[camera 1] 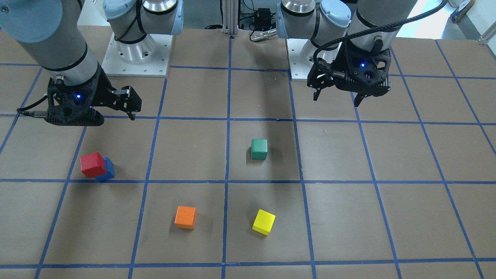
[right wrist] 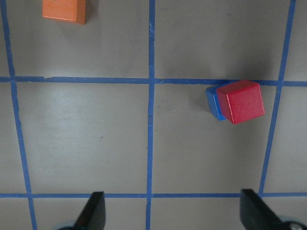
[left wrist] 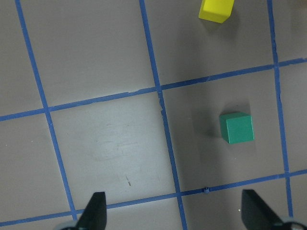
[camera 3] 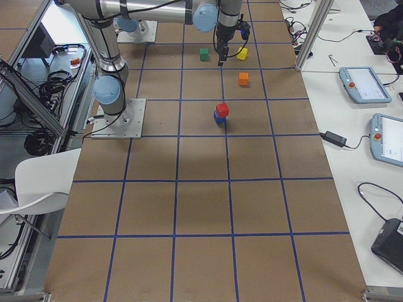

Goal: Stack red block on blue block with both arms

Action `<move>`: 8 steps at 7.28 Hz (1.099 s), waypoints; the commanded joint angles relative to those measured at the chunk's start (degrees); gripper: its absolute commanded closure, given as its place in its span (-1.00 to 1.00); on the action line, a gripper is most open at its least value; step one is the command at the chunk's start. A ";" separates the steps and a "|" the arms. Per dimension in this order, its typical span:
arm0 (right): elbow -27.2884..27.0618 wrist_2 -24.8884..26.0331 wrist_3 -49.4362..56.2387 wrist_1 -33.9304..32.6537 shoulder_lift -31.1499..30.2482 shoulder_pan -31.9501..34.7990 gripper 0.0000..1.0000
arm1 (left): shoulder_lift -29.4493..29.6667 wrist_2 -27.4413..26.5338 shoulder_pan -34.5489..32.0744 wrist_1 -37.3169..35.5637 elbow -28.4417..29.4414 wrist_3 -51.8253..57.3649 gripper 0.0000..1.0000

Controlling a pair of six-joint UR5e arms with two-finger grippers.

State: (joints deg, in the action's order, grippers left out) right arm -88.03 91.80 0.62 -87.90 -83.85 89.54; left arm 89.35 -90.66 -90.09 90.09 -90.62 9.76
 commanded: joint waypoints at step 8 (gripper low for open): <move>-0.74 -2.50 -4.59 -0.61 -2.11 -0.33 -1.00 | -0.06 0.04 0.09 0.00 0.00 0.09 -1.00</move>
State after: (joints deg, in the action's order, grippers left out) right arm -88.76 89.14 -5.64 -88.50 -85.84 89.54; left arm 89.34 -90.64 -90.07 90.09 -90.64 9.78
